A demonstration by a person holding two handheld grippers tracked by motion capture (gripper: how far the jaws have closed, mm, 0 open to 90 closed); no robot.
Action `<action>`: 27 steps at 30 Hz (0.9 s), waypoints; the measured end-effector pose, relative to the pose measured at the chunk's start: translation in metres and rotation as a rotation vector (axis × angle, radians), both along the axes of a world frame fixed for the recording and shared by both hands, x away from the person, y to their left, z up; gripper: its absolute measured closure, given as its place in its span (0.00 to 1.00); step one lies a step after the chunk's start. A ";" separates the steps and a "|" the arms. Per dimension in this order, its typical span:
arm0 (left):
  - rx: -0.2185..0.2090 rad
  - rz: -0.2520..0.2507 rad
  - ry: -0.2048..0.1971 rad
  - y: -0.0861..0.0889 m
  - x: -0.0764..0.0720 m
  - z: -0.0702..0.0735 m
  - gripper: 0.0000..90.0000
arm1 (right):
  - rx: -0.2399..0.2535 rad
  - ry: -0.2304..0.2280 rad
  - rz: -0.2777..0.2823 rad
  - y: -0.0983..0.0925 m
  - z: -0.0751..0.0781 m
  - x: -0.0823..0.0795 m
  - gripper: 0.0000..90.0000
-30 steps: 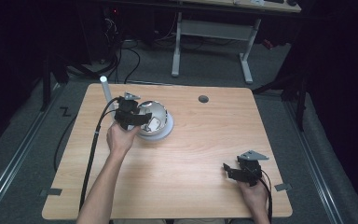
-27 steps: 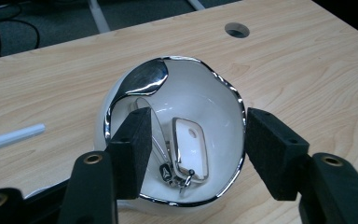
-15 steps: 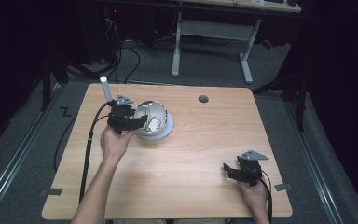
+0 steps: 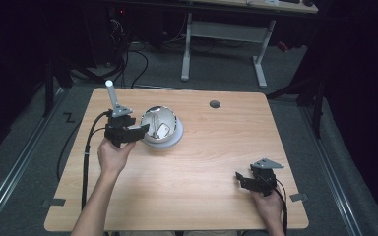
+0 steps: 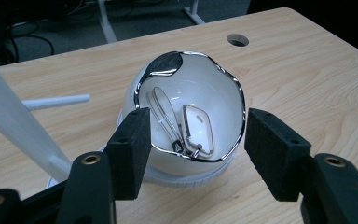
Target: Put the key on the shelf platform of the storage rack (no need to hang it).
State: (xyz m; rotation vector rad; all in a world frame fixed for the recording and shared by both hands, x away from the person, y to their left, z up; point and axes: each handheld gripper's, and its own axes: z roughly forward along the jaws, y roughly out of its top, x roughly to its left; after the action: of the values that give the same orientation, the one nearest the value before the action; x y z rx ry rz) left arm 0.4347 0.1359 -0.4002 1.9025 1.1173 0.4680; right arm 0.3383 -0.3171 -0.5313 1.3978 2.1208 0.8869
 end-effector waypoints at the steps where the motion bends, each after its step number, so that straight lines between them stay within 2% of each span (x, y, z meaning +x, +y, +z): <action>1: 0.000 0.000 0.000 0.000 0.000 0.000 0.46 | 0.000 0.000 0.000 0.000 0.000 0.000 0.33; 4: -0.007 -0.001 0.007 0.004 -0.004 -0.001 0.46 | 0.000 0.000 0.000 0.000 0.000 0.000 0.33; 15: -0.034 0.012 -0.007 0.014 -0.017 -0.002 0.46 | -0.001 0.000 0.000 0.000 0.000 0.000 0.33; 27: -0.037 0.021 0.000 0.023 -0.029 -0.006 0.46 | 0.000 0.000 0.000 0.000 0.000 0.000 0.33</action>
State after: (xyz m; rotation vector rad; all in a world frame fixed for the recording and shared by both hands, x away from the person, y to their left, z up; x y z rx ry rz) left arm 0.4054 0.1585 -0.4058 1.8609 1.1388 0.4562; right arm 0.3383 -0.3171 -0.5313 1.3974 2.1208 0.8868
